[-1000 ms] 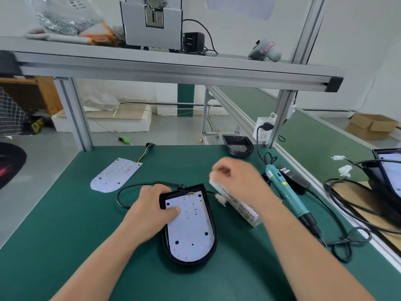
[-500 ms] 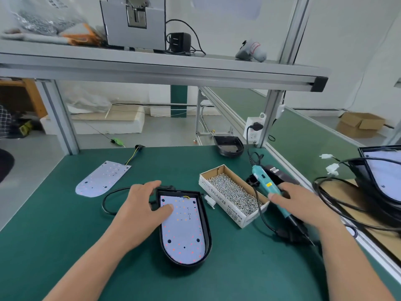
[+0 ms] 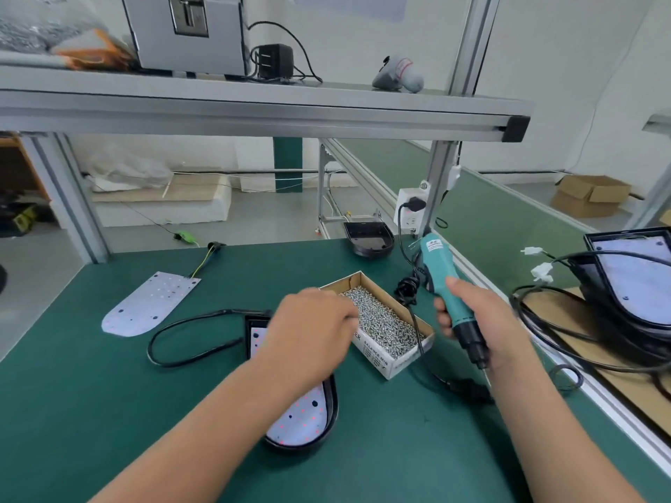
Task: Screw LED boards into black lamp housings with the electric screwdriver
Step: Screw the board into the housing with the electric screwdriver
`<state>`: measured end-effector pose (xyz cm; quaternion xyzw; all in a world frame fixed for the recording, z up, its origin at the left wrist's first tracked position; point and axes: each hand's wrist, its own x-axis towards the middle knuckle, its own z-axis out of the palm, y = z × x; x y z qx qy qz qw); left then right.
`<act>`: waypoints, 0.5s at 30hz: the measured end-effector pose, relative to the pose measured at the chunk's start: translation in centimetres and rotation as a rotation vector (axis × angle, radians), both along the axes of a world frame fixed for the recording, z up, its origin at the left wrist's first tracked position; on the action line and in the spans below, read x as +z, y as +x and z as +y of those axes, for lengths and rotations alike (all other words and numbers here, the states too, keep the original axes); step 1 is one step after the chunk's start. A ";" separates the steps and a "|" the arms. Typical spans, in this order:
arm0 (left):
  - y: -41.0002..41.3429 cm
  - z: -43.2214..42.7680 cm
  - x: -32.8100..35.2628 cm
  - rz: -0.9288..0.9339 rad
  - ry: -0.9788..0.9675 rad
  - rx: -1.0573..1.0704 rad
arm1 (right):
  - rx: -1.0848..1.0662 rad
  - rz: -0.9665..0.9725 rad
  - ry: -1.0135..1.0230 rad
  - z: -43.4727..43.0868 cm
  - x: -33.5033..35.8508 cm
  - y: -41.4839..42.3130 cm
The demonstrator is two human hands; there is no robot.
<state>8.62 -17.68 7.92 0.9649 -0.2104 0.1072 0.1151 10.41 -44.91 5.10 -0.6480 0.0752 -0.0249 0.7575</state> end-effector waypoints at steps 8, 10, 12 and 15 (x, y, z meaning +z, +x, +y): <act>2.4 -8.9 -2.3 0.246 0.140 -0.114 | 0.021 -0.057 0.194 0.3 -0.3 0.5; 3.1 -8.7 -3.0 0.267 0.130 -0.166 | 0.027 -0.057 0.224 0.2 -0.4 0.6; 4.0 -8.1 -3.1 0.331 0.099 -0.242 | 0.042 -0.070 0.257 0.0 -0.4 0.6; 5.2 -6.8 -3.2 0.413 0.070 -0.354 | 0.048 -0.081 0.278 -0.1 -0.3 0.6</act>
